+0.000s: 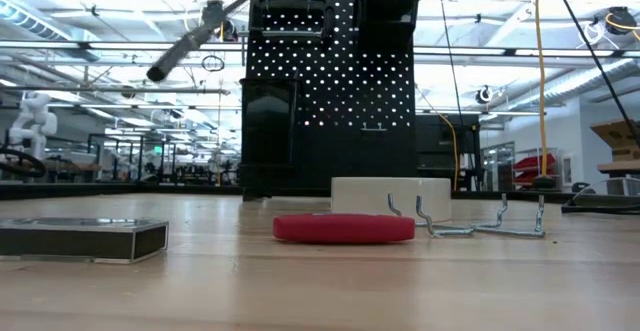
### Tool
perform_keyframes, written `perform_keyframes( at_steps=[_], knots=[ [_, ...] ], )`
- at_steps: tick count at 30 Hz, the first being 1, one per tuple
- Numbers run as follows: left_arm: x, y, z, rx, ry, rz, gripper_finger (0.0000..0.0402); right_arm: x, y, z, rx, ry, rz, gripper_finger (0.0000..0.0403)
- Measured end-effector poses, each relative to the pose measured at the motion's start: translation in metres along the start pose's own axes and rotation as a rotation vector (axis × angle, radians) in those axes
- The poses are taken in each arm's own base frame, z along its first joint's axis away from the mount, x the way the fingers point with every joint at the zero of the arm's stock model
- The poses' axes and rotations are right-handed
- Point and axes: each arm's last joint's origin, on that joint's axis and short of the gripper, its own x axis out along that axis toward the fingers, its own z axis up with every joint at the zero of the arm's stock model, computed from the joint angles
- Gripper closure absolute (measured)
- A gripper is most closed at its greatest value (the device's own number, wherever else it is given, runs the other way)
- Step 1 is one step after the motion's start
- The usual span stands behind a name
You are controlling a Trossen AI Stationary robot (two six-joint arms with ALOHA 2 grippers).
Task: Hang tools onto peg board
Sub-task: Hang the gray hacksaw on the black peg board
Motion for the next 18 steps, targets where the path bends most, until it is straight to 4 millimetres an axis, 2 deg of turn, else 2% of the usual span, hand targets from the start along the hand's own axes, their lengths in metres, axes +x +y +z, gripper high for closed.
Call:
perform_keyframes(
  at_steps=[4, 9, 18],
  knots=[
    [-0.0012, 0.0008, 0.0000, -0.001, -0.003, -0.007, 0.0375, 0.0005, -0.0016, -0.0011, -0.017, 0.005, -0.017, 0.0381],
    [-0.0013, 0.0002, 0.0000, -0.001, -0.006, -0.030, 0.0359, 0.0005, -0.0021, -0.0022, -0.039, 0.008, -0.032, 0.0384],
    [-0.0011, -0.0032, -0.0061, 0.018, 0.043, -0.098, 0.0255, 0.0001, 0.0002, 0.0000, -0.064, -0.008, -0.013, 0.0387]
  ],
)
